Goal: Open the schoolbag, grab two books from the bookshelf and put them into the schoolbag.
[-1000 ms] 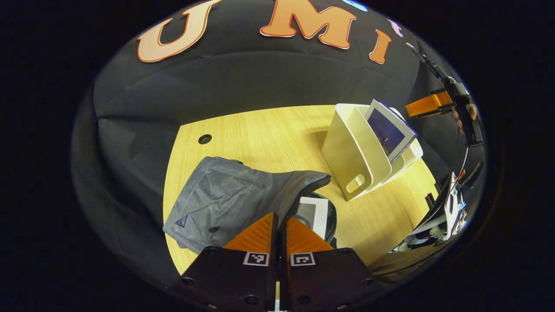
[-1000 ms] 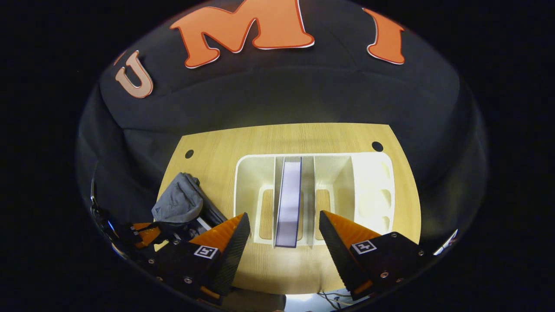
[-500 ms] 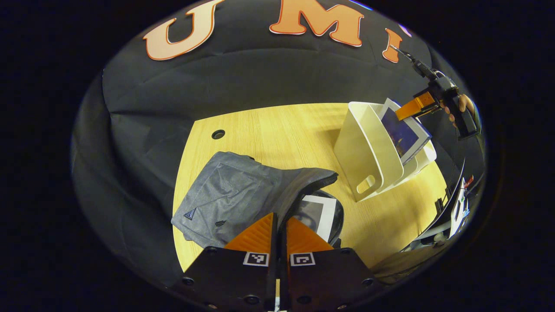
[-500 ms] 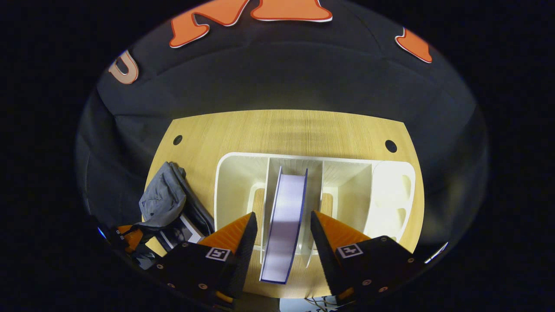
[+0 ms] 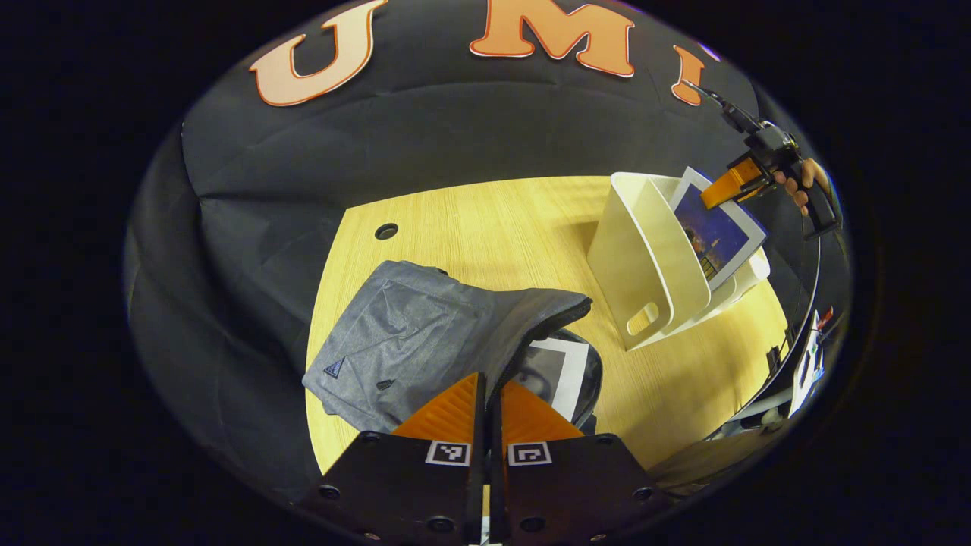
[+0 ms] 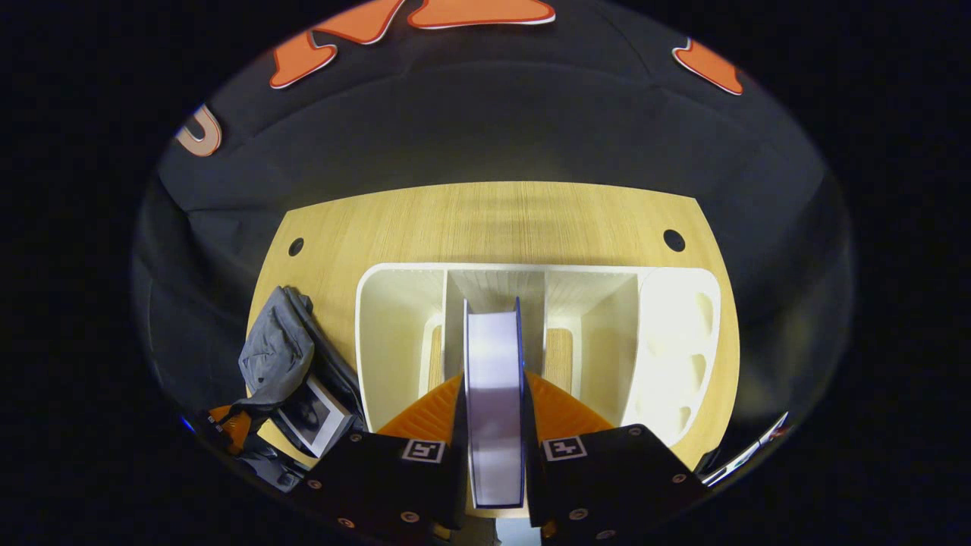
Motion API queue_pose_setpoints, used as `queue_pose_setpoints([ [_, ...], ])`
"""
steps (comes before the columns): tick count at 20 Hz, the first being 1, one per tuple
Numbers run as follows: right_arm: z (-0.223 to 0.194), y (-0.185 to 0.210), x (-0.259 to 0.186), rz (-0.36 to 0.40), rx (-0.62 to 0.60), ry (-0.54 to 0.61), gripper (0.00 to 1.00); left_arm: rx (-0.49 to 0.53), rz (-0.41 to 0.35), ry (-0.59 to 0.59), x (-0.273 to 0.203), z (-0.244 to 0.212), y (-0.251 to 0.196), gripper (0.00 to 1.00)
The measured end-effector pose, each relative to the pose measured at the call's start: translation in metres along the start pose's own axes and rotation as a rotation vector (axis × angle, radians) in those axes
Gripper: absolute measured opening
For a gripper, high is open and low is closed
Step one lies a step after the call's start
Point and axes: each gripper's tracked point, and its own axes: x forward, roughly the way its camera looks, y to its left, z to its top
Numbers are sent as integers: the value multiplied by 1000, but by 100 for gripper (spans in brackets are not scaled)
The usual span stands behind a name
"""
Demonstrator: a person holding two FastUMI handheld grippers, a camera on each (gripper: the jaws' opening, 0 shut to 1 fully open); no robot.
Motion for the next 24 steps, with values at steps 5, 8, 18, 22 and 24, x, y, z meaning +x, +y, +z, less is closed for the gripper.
queue_pose_setpoints([
  [5,-18,-4,-36,-13,73,-54,40,30,-65,-1,1,-6,-4,4],
  [8,-39,-5,-53,-31,132,-75,32,91,-109,-2,2,-7,-5,4],
  [18,-112,8,-98,-78,373,-119,32,212,-249,1,2,-9,-4,4],
  [22,-137,24,-109,-70,452,-132,32,253,-289,0,1,-8,-3,4],
  [24,-152,33,-115,-75,500,-146,32,272,-309,0,1,-8,-3,4],
])
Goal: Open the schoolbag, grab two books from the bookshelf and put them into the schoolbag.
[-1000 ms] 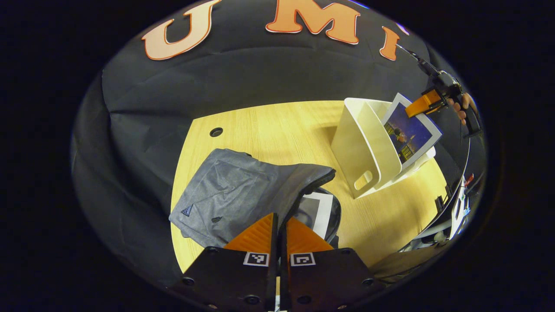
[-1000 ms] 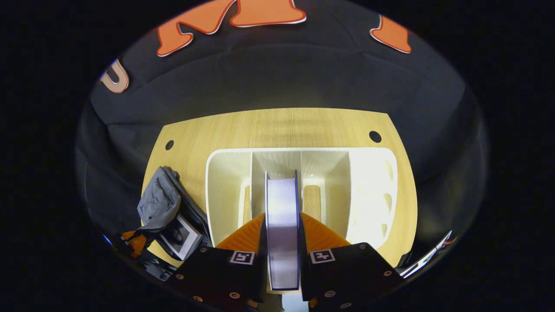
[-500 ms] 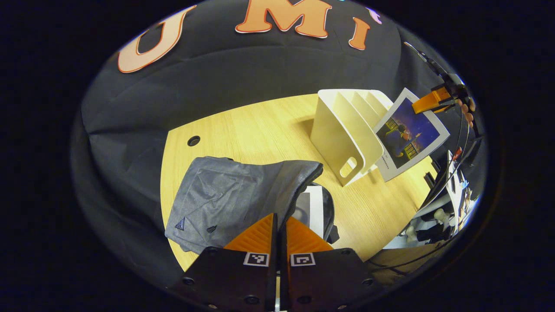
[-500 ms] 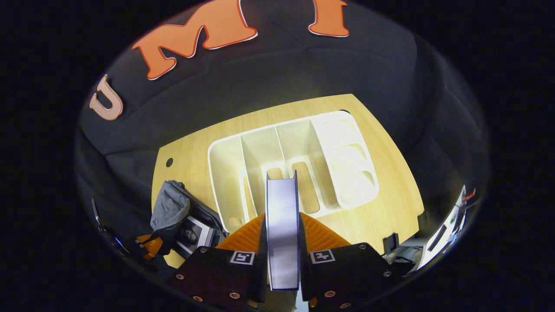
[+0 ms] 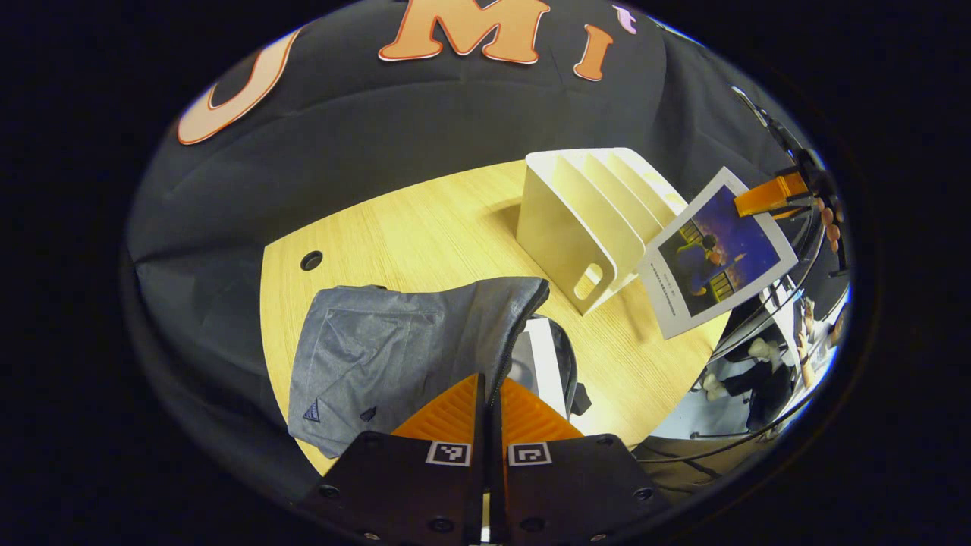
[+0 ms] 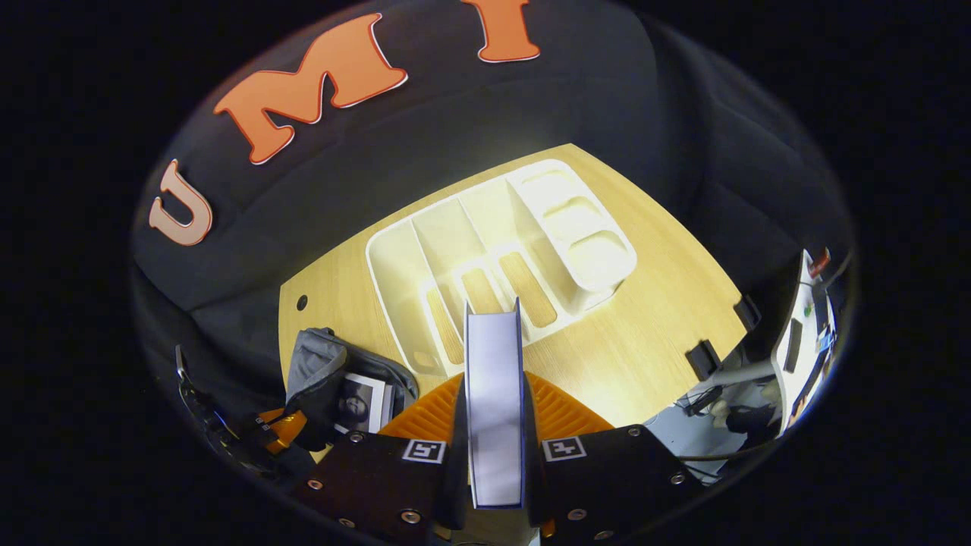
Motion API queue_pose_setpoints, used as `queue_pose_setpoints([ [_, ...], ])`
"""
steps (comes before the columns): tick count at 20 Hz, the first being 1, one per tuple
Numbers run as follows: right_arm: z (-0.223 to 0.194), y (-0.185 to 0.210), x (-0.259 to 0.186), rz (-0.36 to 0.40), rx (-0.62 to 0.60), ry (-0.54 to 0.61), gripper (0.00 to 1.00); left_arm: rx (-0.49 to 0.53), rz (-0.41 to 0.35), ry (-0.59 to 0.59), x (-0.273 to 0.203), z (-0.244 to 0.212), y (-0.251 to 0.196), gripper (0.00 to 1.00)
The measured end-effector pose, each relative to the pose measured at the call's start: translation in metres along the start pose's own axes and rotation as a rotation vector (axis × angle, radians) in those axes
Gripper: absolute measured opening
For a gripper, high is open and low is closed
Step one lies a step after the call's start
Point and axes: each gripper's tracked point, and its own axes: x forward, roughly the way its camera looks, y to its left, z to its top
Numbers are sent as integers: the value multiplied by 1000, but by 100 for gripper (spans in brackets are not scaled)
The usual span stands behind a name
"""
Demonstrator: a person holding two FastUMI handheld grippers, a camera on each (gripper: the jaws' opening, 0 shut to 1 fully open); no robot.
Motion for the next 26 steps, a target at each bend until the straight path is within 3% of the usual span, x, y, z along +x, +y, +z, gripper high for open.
queue_pose_setpoints([
  [10,-69,47,-35,175,144,-49,30,71,-27,-45,-22,9,16,4],
  [16,-85,77,-39,289,187,-62,30,75,-16,-85,-37,20,29,7],
  [17,-85,82,-39,308,190,-69,20,74,-18,-92,-42,22,31,4],
  [18,-84,90,-40,330,192,-78,30,73,-19,-100,-45,25,34,4],
  [19,-84,99,-41,353,196,-83,30,72,-16,-105,-48,27,37,8],
  [20,-84,106,-40,378,199,-88,30,69,-14,-111,-48,30,40,4],
  [26,-108,153,-13,511,233,-62,30,40,-12,-142,-56,39,44,4],
])
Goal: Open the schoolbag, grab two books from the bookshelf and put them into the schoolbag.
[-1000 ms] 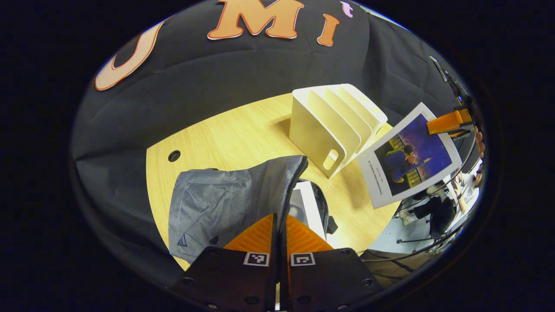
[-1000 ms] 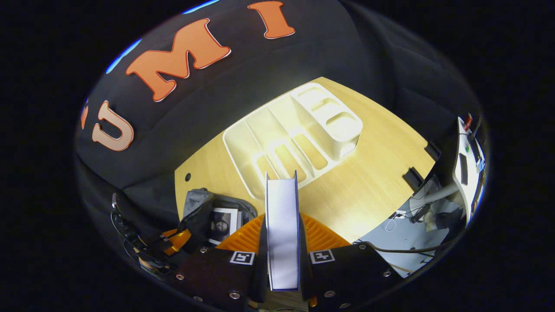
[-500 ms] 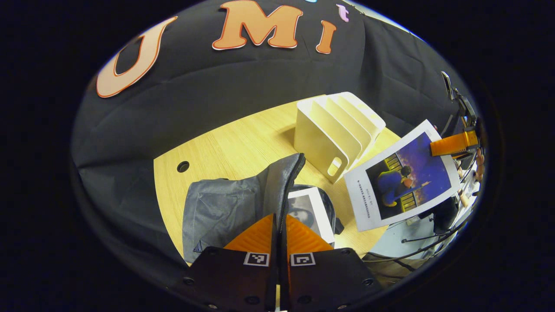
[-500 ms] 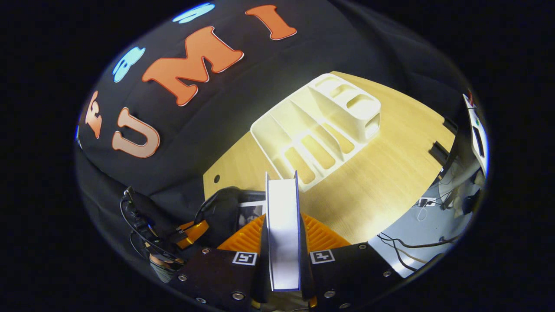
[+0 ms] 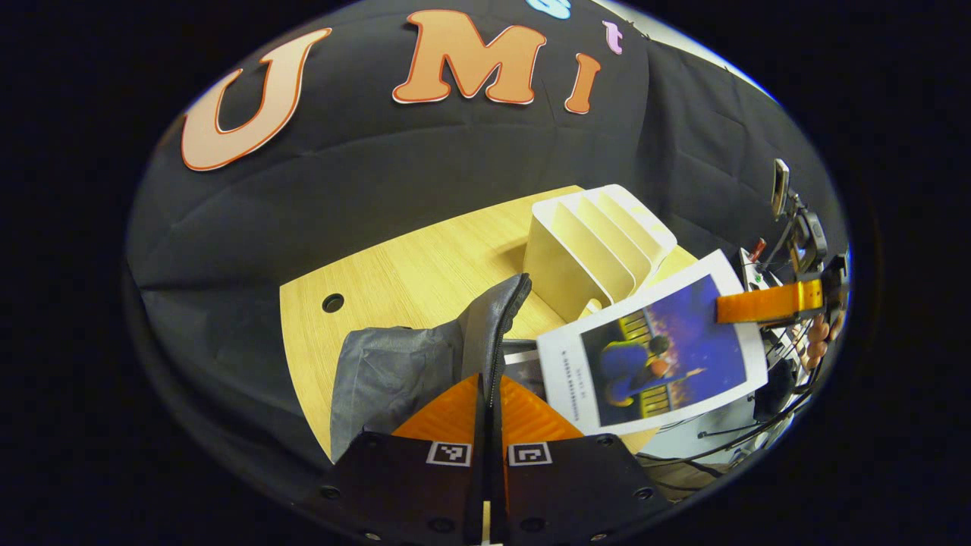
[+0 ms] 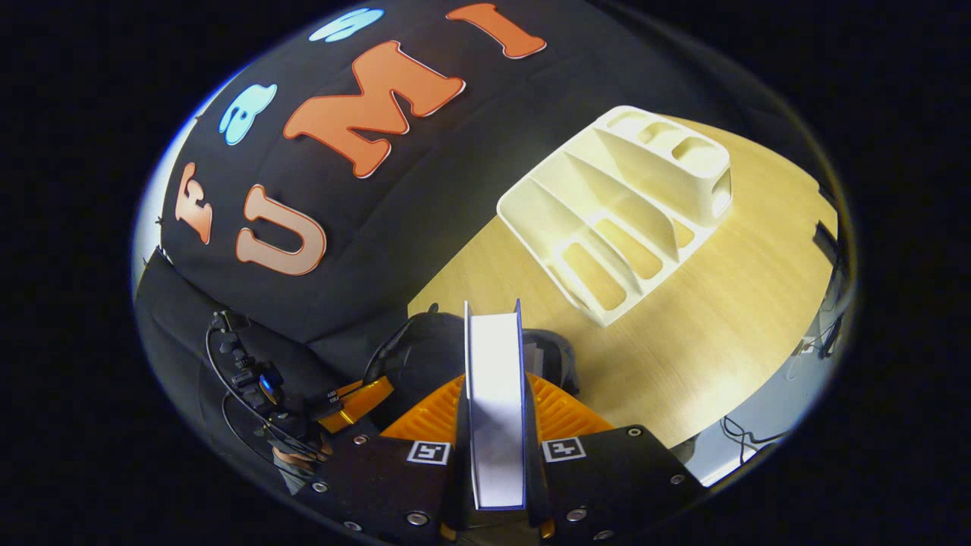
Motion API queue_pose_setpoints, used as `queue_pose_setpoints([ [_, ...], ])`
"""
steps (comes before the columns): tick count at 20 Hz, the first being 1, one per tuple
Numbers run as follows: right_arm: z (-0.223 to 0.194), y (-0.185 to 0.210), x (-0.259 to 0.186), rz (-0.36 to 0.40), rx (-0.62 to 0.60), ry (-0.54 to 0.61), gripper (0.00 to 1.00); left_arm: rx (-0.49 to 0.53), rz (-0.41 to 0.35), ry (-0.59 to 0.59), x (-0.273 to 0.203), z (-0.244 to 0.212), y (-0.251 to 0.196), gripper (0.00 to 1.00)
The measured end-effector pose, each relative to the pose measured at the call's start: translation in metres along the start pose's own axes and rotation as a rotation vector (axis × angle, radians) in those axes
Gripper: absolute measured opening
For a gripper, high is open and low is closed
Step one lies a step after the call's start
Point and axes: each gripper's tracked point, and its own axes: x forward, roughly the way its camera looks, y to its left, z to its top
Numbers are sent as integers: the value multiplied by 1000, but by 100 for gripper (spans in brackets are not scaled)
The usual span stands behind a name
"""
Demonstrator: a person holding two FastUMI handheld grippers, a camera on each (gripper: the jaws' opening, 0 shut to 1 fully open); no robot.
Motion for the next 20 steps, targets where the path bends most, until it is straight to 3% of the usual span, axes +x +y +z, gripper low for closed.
queue_pose_setpoints([
  [5,-22,1,38,49,103,-18,29,-67,-6,-17,1,-2,-8,4],
  [13,-58,5,100,155,211,-26,29,-70,-11,-19,-3,-2,-20,3],
  [16,-62,-2,119,150,216,-52,29,-47,-10,-33,-7,3,-29,3],
  [17,-65,0,123,156,214,-43,39,-35,-14,-29,-8,2,-32,3],
  [18,-67,1,127,154,198,-43,29,-34,-13,-32,-8,2,-34,3],
  [20,-71,3,135,156,172,-39,30,-31,-23,-30,-8,1,-41,3],
])
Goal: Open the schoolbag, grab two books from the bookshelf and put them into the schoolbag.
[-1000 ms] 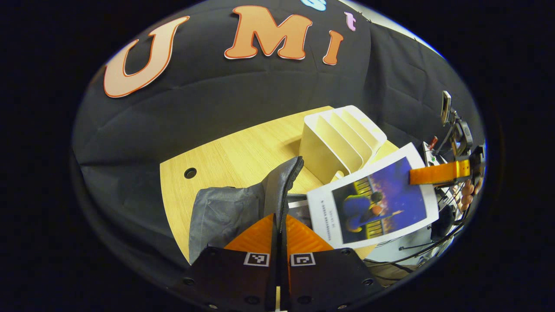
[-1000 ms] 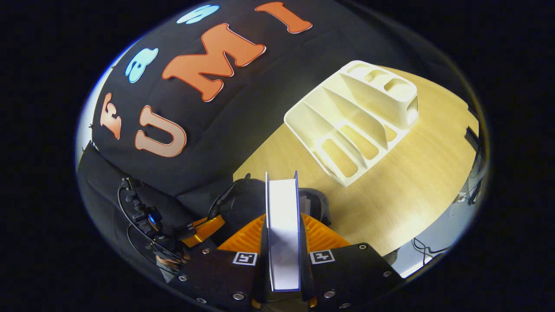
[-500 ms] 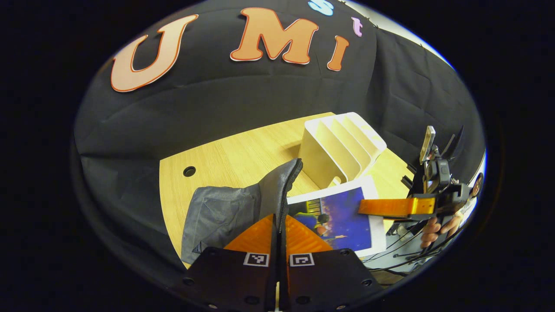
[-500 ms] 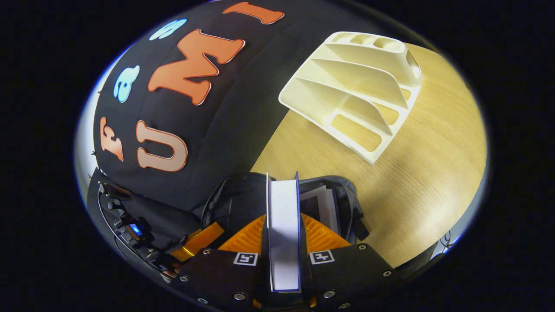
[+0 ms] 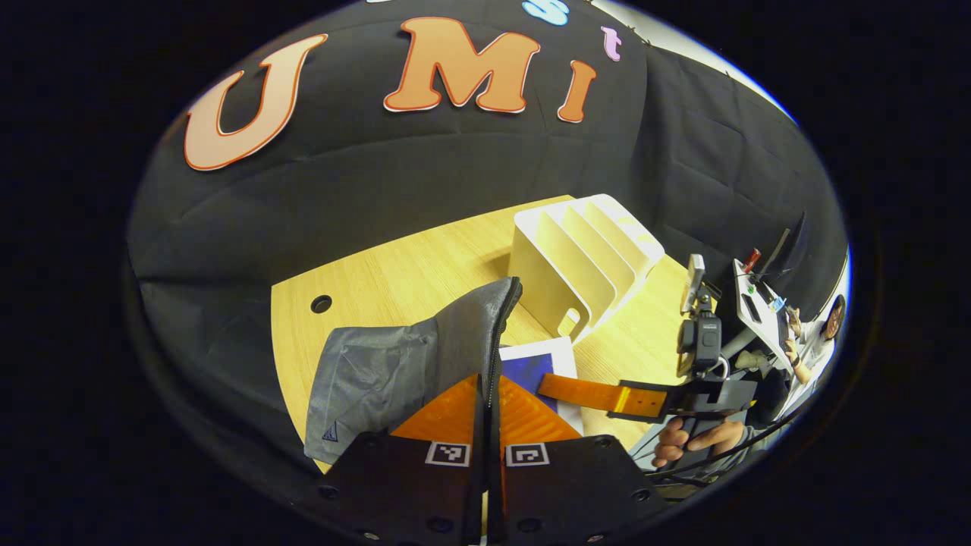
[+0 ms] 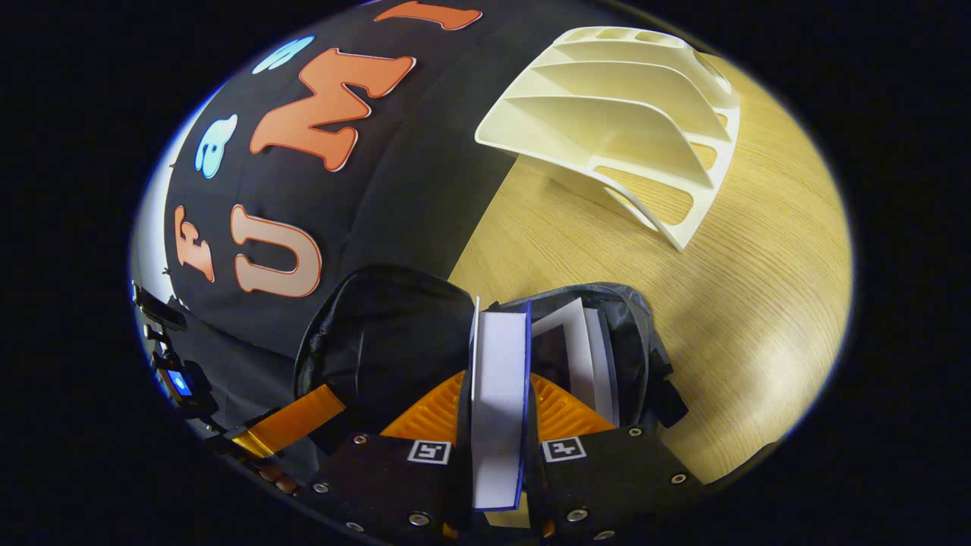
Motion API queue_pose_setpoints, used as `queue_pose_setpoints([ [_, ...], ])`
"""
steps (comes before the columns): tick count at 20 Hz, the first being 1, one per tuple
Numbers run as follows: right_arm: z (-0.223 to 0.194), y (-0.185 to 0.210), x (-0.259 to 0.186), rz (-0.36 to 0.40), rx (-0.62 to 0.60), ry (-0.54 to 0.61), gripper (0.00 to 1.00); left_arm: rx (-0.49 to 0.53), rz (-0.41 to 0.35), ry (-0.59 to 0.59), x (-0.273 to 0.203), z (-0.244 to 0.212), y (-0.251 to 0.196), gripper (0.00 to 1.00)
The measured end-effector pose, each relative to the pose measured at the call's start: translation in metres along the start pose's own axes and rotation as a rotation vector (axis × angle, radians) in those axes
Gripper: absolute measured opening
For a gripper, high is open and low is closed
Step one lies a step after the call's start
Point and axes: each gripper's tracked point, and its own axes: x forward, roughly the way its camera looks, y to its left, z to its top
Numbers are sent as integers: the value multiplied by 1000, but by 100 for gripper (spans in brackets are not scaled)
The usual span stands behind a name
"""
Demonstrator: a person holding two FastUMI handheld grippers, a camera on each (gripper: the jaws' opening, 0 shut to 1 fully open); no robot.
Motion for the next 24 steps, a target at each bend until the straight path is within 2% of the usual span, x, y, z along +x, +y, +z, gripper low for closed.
queue_pose_setpoints([
  [7,-10,-1,38,-22,-45,48,31,33,2,-1,1,-4,-9,3],
  [9,-10,0,42,-54,-81,76,33,28,9,-3,2,-6,-7,3],
  [11,-2,-10,34,-141,-170,89,42,28,34,-13,2,-7,-2,3],
  [12,3,-17,24,-180,-235,99,50,30,55,-15,2,-9,1,3],
  [15,30,-16,-8,-205,-346,65,62,11,64,2,12,-21,-10,4],
  [16,45,-18,-19,-218,-380,42,69,12,53,13,14,-26,-19,6],
  [17,60,-24,-31,-240,-416,16,73,16,51,16,22,-29,-26,8],
  [18,76,-29,-44,-261,-451,-12,68,17,55,21,28,-32,-33,10],
  [19,92,-33,-58,-285,-479,-38,80,18,63,28,34,-36,-39,12],
  [23,152,-40,-98,-324,-553,-125,85,4,64,56,47,-44,-75,29],
  [24,165,-41,-108,-326,-569,-145,88,3,74,45,47,-40,-81,36],
])
